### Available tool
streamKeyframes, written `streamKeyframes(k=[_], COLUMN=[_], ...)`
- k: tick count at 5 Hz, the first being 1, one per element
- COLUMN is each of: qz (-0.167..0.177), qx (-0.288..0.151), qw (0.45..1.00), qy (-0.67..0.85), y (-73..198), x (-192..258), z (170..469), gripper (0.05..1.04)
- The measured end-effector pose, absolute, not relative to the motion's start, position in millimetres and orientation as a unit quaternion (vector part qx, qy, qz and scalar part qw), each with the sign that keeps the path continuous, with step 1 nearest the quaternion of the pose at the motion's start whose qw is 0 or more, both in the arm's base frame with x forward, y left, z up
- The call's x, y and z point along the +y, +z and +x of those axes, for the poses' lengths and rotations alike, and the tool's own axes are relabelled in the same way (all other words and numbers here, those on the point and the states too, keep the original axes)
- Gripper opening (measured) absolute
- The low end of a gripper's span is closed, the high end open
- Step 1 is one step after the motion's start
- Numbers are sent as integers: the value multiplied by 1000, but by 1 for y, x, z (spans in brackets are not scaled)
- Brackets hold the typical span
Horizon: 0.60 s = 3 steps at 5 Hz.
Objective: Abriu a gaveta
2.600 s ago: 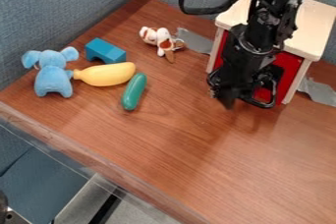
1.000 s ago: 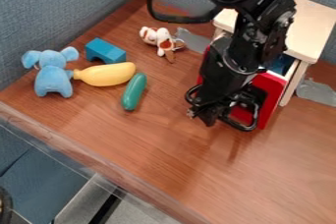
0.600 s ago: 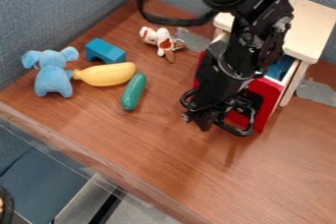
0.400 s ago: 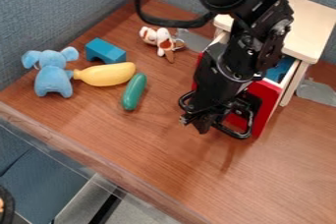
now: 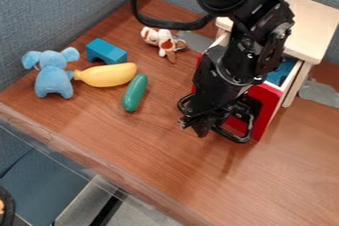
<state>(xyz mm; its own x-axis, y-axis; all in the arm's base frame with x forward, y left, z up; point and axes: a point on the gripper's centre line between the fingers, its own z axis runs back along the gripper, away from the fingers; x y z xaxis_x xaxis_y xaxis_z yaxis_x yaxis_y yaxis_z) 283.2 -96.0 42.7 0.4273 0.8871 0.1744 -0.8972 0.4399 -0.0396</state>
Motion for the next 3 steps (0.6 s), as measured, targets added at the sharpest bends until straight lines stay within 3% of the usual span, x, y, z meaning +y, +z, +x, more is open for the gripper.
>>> streamKeyframes(k=[2,3], qz=[23,22], qx=[-84,-87], qw=[876,879], qy=[474,468], y=[50,58], x=[-118,-117], z=[274,274], gripper=[895,1012])
